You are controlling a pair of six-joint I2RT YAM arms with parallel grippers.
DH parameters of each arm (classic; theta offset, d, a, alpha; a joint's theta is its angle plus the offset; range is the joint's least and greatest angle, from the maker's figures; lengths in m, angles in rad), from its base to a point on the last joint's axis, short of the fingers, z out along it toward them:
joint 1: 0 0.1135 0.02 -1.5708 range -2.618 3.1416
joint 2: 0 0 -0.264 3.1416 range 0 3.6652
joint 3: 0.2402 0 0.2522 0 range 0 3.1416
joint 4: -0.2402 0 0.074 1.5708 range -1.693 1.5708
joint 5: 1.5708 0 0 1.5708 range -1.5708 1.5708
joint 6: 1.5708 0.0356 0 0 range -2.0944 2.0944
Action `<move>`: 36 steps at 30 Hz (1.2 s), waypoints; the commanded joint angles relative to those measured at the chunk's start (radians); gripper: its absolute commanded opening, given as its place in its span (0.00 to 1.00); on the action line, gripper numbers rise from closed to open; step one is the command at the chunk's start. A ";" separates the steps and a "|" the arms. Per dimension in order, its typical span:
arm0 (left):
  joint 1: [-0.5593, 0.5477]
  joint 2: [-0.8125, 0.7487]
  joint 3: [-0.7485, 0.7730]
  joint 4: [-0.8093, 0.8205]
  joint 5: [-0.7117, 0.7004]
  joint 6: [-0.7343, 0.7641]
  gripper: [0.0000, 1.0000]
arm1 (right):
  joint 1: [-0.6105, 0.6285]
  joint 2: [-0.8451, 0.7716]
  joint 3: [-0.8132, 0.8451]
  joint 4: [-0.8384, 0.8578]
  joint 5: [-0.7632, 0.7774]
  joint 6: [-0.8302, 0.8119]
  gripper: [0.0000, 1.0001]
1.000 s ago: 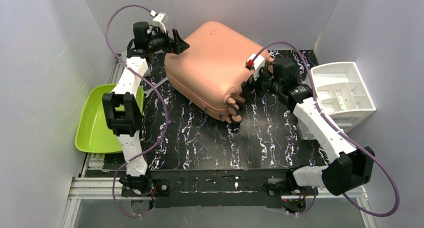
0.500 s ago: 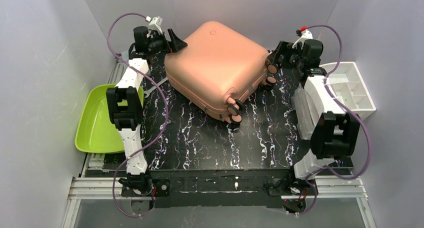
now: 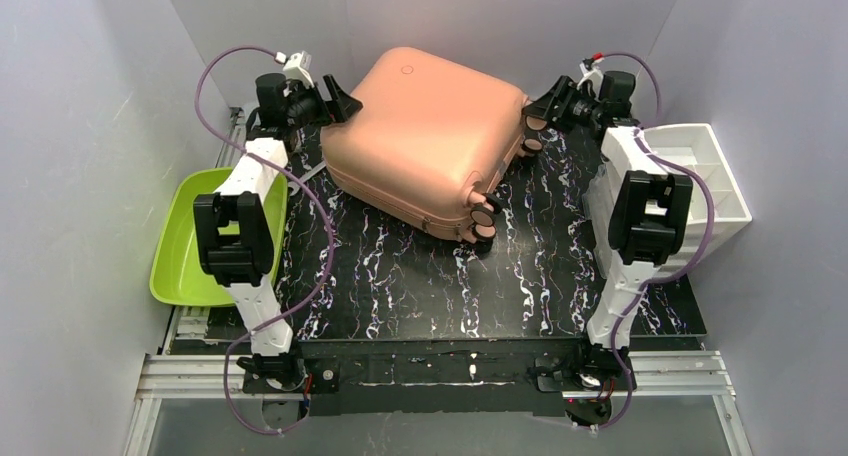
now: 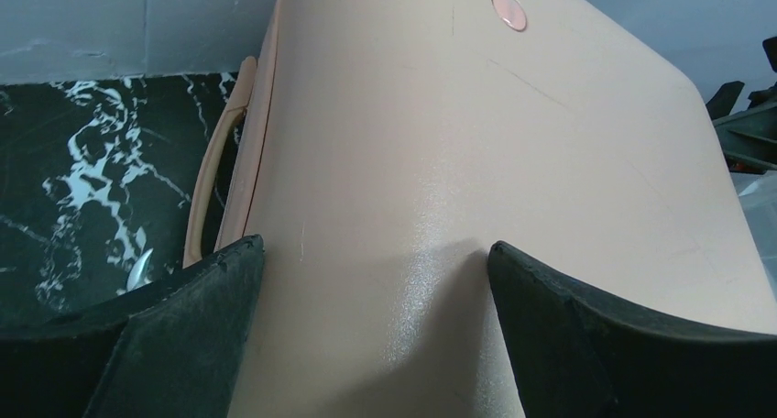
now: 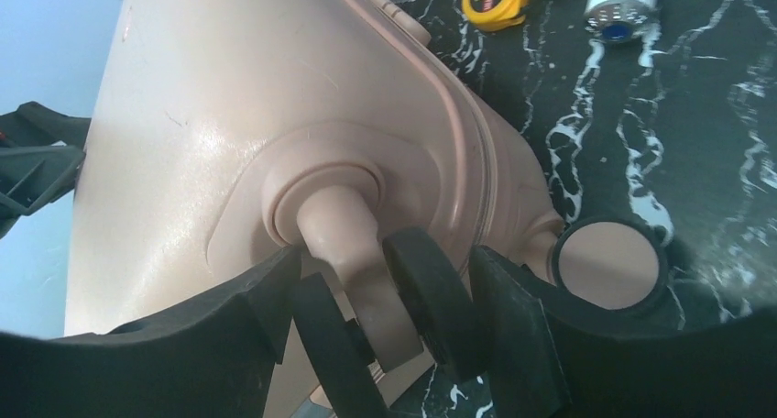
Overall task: Open, take out, and arrange the luggage
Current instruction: Rotate the luggage at the center of the board.
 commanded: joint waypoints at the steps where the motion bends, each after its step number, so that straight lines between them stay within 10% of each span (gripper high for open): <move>1: -0.037 -0.109 -0.113 -0.193 0.082 0.027 0.89 | 0.167 0.058 0.105 -0.030 -0.175 0.016 0.75; 15: 0.101 -0.309 -0.157 -0.206 0.036 0.008 0.97 | 0.187 -0.013 0.370 -0.413 0.042 -0.474 0.98; 27: 0.154 -0.641 -0.353 -0.148 0.152 0.080 0.98 | 0.177 -0.859 -0.670 -0.029 -0.013 -0.828 0.98; 36: -0.008 -0.577 -0.262 -0.344 0.056 0.308 0.98 | 0.209 -0.942 -0.804 -0.387 -0.348 -1.230 0.98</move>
